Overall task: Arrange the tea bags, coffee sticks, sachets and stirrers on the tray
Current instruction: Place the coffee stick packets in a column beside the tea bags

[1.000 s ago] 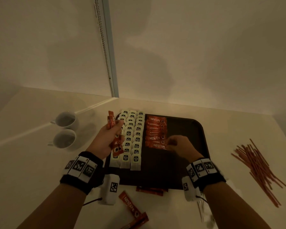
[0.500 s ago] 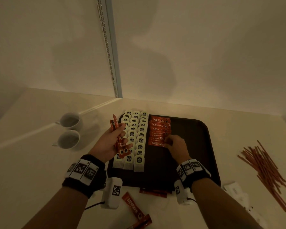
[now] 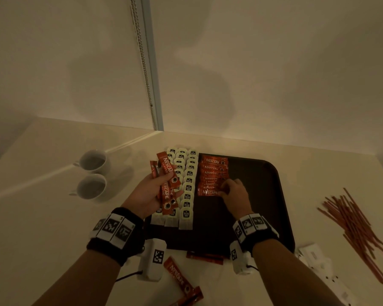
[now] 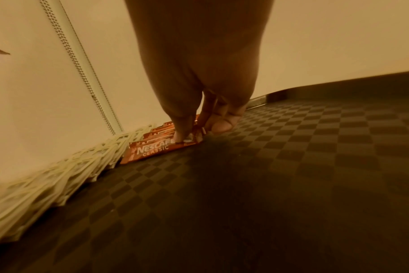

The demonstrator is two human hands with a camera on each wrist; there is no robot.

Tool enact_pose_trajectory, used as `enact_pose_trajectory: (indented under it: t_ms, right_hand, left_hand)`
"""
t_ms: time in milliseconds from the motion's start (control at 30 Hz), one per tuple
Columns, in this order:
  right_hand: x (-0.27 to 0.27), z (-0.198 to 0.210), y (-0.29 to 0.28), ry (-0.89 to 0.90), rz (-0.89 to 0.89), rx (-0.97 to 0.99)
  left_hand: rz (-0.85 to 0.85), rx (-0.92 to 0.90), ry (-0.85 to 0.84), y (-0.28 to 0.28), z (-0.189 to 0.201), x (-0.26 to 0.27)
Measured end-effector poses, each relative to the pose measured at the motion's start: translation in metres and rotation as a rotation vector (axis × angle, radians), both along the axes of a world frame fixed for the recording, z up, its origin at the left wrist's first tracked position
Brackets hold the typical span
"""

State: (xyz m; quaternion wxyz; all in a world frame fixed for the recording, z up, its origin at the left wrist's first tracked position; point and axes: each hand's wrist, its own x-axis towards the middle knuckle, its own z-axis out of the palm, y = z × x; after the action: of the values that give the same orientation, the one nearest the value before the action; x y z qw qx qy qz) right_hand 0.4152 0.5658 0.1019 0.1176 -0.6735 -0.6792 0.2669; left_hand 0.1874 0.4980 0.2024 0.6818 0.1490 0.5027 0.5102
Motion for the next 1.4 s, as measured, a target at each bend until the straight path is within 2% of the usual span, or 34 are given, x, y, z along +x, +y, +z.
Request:
enact_pose_trajectory:
  t_ms: [133, 233, 300, 367, 533, 600, 733, 900, 1067, 1267, 1400]
  right_hand:
    - [-0.003, 0.009, 0.0, 0.032, -0.002, 0.028]
    - [-0.019, 0.038, -0.004, 0.267, 0.072, 0.055]
    - [-0.036, 0.065, -0.011, 0.498, 0.181, -0.011]
    - [-0.051, 0.085, -0.018, 0.64, 0.27, -0.037]
    - [-0.06, 0.108, -0.021, 0.769, 0.222, 0.009]
    - [-0.056, 0.116, -0.018, 0.769, 0.19, 0.028]
    - [-0.048, 0.128, -0.013, 0.652, 0.153, 0.168]
    - [-0.047, 0.141, -0.017, 0.618, 0.198, 0.205]
    - [-0.049, 0.154, -0.017, 0.556, 0.246, 0.301]
    - [-0.045, 0.158, -0.017, 0.562, 0.276, 0.271]
    - [-0.039, 0.153, -0.019, 0.57, 0.284, 0.18]
  left_hand:
    - [-0.007, -0.001, 0.142, 0.002, -0.005, 0.003]
    - [-0.024, -0.011, 0.194, 0.005, -0.006, 0.006]
    - [-0.021, -0.019, 0.19, 0.008, -0.007, 0.011]
    - [-0.023, -0.015, 0.163, 0.01, -0.008, 0.015]
    - [0.001, -0.005, 0.091, 0.012, -0.007, 0.02]
    - [0.036, -0.022, 0.07, 0.01, -0.005, 0.019]
    - [0.042, -0.029, 0.066, 0.007, -0.008, 0.015]
    - [0.015, 0.006, 0.174, 0.005, -0.003, 0.017]
    - [-0.021, 0.058, 0.165, 0.003, -0.002, 0.019]
    - [0.045, 0.161, 0.205, 0.003, 0.004, 0.02]
    - [0.098, 0.192, 0.345, 0.006, 0.007, 0.018]
